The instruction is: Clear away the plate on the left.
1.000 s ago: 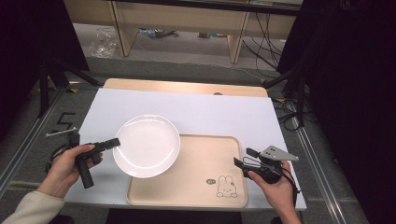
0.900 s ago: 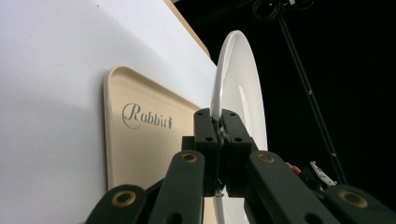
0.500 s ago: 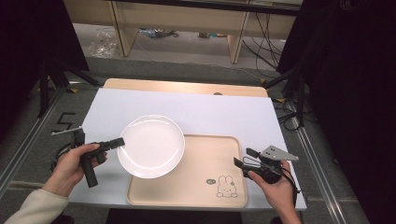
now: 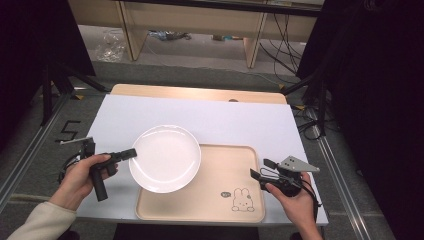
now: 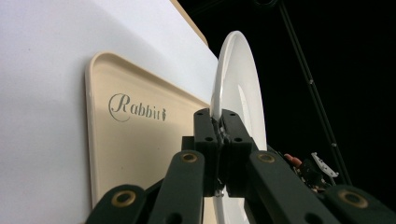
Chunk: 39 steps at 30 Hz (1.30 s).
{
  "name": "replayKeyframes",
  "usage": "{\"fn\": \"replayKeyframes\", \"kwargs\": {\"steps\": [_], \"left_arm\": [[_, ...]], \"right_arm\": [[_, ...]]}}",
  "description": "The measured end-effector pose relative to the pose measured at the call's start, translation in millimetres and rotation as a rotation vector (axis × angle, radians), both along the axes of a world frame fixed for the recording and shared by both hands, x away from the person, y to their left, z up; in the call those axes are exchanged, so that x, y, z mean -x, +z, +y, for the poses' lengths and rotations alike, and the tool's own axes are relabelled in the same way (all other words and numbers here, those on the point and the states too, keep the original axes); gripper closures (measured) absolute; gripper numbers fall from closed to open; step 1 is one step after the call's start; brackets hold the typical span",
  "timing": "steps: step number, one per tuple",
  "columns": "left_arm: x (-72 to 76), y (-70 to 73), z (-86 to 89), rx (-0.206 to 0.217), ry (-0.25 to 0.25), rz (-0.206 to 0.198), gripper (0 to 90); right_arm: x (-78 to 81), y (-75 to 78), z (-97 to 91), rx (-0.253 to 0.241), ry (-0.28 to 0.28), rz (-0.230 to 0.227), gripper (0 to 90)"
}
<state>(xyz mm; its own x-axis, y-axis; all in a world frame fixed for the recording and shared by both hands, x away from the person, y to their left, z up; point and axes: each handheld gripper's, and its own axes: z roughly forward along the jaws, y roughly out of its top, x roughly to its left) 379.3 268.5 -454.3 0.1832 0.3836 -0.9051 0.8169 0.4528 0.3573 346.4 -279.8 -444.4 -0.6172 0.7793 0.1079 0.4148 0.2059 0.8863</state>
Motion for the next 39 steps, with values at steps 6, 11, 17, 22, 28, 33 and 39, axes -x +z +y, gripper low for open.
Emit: {"fn": "replayKeyframes", "kwargs": {"steps": [6,11,17,22,28,33,39], "left_arm": [[-0.8,-0.4,-3.8,0.001,-0.013,-0.002,86.3],[-1.0,-1.4,-7.3,0.014,-0.01,-0.009,86.3],[-1.4,-1.8,-9.2,-0.004,-0.027,-0.002,86.3],[-1.8,-2.3,-13.1,-0.006,-0.033,-0.005,86.3],[-2.9,-3.3,-17.3,-0.013,-0.047,-0.002,86.2],[-3.7,-3.5,-21.0,-0.011,-0.054,-0.006,86.2],[-4.0,-3.8,-23.6,-0.015,-0.061,-0.004,86.2]], "right_arm": [[-1.2,0.0,-1.0,0.012,0.005,-0.017,33.3],[0.2,0.1,0.2,-0.004,-0.001,0.004,33.3],[0.0,0.0,0.0,-0.001,0.001,0.001,33.3],[-0.9,0.1,-0.8,0.012,0.004,-0.013,33.3],[0.0,0.0,0.0,-0.001,0.001,0.002,33.3],[0.0,-0.1,-0.2,-0.001,0.002,0.002,33.3],[0.0,0.0,-0.1,-0.002,0.002,0.001,33.3]]}}
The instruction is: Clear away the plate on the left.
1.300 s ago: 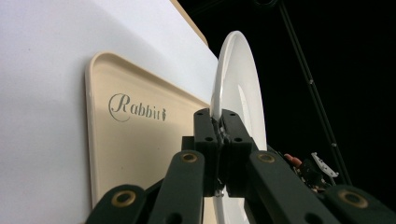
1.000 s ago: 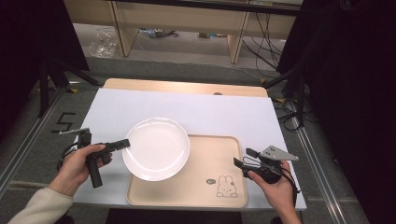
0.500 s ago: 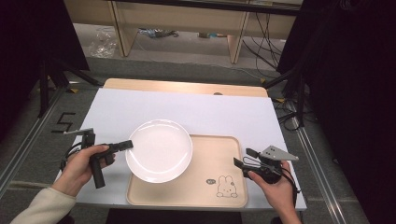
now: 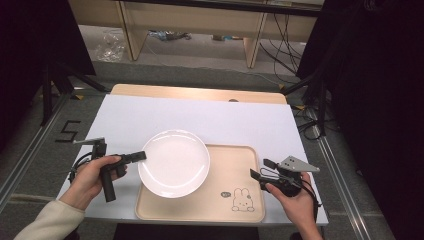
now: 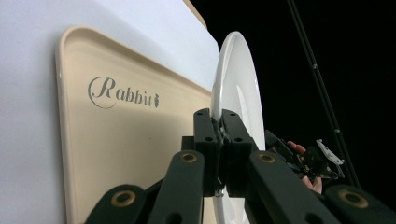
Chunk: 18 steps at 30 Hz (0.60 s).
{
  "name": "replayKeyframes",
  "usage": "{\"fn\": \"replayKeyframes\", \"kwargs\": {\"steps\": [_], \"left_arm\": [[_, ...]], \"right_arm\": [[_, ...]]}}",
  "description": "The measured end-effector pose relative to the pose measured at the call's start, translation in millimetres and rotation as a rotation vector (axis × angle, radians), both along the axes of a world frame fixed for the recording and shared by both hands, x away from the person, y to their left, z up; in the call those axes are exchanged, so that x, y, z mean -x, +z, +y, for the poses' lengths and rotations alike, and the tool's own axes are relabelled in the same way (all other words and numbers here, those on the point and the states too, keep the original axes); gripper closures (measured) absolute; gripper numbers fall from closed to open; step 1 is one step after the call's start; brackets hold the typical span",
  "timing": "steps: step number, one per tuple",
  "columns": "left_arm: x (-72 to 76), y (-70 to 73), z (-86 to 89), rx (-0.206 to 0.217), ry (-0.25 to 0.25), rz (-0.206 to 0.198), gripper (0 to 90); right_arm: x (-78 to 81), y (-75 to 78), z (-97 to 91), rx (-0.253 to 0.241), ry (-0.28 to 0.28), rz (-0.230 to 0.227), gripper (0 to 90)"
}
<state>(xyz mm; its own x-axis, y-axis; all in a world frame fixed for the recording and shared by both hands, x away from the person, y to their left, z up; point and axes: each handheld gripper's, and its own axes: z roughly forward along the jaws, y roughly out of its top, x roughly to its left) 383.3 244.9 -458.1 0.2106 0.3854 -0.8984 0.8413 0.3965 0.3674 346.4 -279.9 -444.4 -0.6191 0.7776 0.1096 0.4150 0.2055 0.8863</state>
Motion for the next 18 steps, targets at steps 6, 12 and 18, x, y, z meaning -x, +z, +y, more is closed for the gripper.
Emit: {"fn": "replayKeyframes", "kwargs": {"steps": [6,12,18], "left_arm": [[-0.3,-0.5,-2.3,-0.003,-0.007,-0.002,86.2],[-0.7,-1.2,-5.1,-0.009,-0.018,-0.003,86.2],[-1.4,-1.3,-9.2,-0.009,-0.024,-0.004,86.2]], "right_arm": [[-0.8,-0.2,-0.5,0.015,-0.008,-0.024,33.3],[-1.0,0.8,-2.1,0.036,0.004,-0.02,33.3],[-1.1,0.9,-2.2,0.037,0.001,-0.023,33.3]]}}
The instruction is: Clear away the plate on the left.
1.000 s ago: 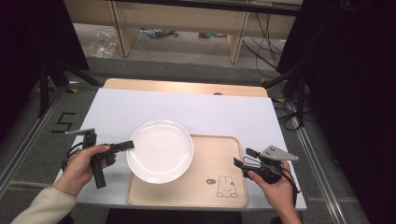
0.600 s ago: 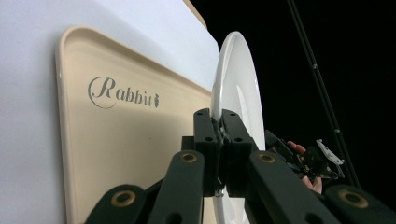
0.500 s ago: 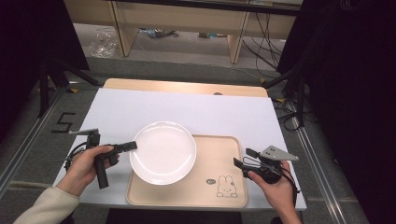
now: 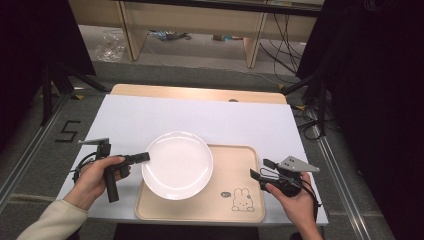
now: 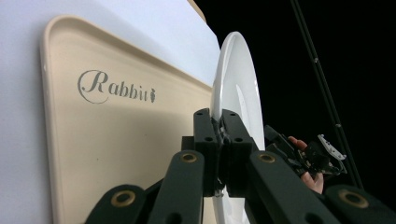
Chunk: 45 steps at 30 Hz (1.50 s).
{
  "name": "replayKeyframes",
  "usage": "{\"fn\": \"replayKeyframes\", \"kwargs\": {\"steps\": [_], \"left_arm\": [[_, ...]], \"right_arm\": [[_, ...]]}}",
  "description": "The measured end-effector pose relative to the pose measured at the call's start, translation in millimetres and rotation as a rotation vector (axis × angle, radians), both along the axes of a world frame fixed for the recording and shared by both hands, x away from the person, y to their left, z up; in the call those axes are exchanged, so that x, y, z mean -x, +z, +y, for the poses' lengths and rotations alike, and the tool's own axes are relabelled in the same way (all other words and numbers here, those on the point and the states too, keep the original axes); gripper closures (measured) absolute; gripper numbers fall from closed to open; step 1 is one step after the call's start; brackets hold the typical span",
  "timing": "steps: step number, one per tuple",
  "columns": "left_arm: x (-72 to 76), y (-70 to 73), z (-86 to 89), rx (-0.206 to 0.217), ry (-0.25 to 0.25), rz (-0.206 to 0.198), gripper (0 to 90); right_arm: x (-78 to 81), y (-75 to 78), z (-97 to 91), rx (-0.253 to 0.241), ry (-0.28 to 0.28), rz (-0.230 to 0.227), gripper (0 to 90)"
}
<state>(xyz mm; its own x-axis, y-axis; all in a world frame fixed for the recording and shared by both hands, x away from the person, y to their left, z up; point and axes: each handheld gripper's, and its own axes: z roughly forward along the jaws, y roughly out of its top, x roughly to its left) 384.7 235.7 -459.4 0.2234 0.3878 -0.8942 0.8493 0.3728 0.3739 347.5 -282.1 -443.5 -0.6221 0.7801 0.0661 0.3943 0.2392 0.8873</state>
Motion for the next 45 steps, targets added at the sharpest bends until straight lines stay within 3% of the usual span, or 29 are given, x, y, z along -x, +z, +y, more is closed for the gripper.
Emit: {"fn": "replayKeyframes", "kwargs": {"steps": [3,5,6,9,27,29,31,39,42,45], "left_arm": [[-0.2,-0.3,-0.8,-0.001,-0.003,-0.003,86.2],[-0.4,-0.2,-2.4,-0.002,-0.005,-0.001,86.1],[-0.5,-0.2,-2.8,-0.002,-0.008,-0.001,86.1],[-0.8,-0.5,-4.1,-0.004,-0.012,-0.003,86.1],[-2.3,-1.0,-12.6,-0.014,-0.032,0.009,86.1],[-2.3,-1.2,-14.0,-0.013,-0.031,0.006,86.1],[-3.0,-1.3,-14.0,-0.017,-0.04,0.0,86.1],[-3.2,-1.3,-17.6,-0.017,-0.042,0.015,86.1],[-4.3,-3.0,-18.4,-0.025,-0.053,-0.007,86.1],[-3.4,-2.8,-21.0,-0.018,-0.041,0.01,86.1]], "right_arm": [[0.0,-0.1,-0.1,0.001,0.0,0.0,33.3],[0.3,-1.3,1.8,-0.026,-0.01,-0.004,33.3],[1.1,-1.0,2.3,-0.036,-0.003,0.021,33.3],[-0.3,-0.8,0.8,-0.011,-0.003,-0.011,33.3],[-0.4,-0.8,0.7,-0.011,-0.003,-0.012,33.3],[0.2,-0.9,1.5,-0.028,0.004,0.011,33.3],[-0.3,-0.8,0.6,-0.01,-0.003,-0.012,33.3],[-0.4,-0.8,0.8,-0.012,-0.003,-0.011,33.4],[-0.4,-0.9,0.8,-0.012,-0.002,-0.011,33.3],[-0.4,-0.8,0.7,-0.012,-0.003,-0.012,33.3]]}}
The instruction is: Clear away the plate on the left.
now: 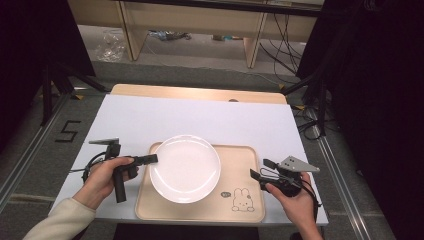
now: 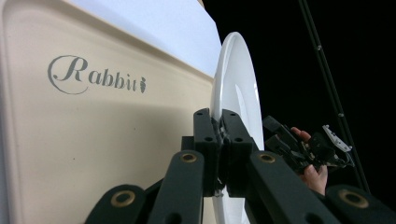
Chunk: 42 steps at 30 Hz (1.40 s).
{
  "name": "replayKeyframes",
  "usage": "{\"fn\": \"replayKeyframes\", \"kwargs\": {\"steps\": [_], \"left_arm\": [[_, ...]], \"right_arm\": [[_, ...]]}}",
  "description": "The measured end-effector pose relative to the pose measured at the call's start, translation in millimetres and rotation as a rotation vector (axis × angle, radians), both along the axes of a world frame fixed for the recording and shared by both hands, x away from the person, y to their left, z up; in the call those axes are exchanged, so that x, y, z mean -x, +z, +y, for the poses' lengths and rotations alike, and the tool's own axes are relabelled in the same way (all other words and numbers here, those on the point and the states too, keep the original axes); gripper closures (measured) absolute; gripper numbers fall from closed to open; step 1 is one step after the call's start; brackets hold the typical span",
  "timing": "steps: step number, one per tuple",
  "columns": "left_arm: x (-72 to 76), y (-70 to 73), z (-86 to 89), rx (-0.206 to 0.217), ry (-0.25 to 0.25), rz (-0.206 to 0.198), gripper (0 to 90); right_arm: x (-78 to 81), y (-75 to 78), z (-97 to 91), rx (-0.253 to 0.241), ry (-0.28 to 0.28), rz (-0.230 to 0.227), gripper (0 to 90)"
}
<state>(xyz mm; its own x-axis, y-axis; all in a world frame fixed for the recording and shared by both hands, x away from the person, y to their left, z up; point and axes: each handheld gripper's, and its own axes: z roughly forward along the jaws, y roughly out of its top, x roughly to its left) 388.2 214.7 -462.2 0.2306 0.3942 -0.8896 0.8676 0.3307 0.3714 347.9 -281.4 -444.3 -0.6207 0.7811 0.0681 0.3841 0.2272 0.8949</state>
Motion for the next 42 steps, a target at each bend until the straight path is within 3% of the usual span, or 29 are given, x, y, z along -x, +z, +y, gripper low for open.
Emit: {"fn": "replayKeyframes", "kwargs": {"steps": [1,3,11,13,18,19,21,22,23,24,28,33,42], "left_arm": [[0.0,-0.1,-0.3,-0.001,0.001,0.001,86.1],[-0.3,0.0,-1.1,-0.002,0.003,0.011,86.1],[-0.6,-0.5,-3.5,-0.014,0.002,0.023,86.0],[-0.9,-1.2,-4.0,-0.01,0.003,0.022,86.0],[-1.9,-1.0,-4.7,-0.027,0.002,0.04,86.0],[-2.1,-1.3,-4.9,-0.027,0.002,0.04,86.0],[-2.2,-1.5,-5.9,-0.024,0.004,0.043,86.0],[-2.1,-2.4,-6.4,-0.022,0.007,0.036,85.9],[-2.5,-2.0,-6.3,-0.025,0.002,0.042,85.9],[-2.7,-2.3,-6.4,-0.028,0.001,0.041,85.9],[-3.4,-4.8,-6.9,-0.035,0.009,0.038,85.9],[-4.3,-6.6,-6.9,-0.051,0.008,0.055,85.8],[-6.2,-15.1,-5.1,-0.088,0.024,0.063,85.4]], "right_arm": [[1.4,-0.1,1.5,-0.024,0.002,0.031,33.3],[0.0,-0.1,0.0,0.001,-0.001,0.0,33.3],[0.1,0.0,0.0,0.001,0.0,0.001,33.3],[1.6,-0.2,1.6,-0.026,0.003,0.036,33.4],[1.4,-0.3,1.5,-0.023,0.002,0.033,33.3],[0.8,-0.5,1.1,-0.013,-0.007,0.009,33.3],[1.5,-0.2,1.6,-0.025,0.003,0.036,33.3],[0.7,-0.6,1.1,-0.013,-0.007,0.009,33.3],[1.4,0.6,0.1,0.001,-0.001,0.024,33.3],[0.0,-0.1,-0.1,0.001,0.001,0.002,33.3],[0.9,-0.5,1.1,-0.017,-0.001,0.017,33.3],[1.5,0.6,0.1,0.0,-0.001,0.024,33.3],[0.9,-0.5,1.2,-0.014,-0.005,0.011,33.3]]}}
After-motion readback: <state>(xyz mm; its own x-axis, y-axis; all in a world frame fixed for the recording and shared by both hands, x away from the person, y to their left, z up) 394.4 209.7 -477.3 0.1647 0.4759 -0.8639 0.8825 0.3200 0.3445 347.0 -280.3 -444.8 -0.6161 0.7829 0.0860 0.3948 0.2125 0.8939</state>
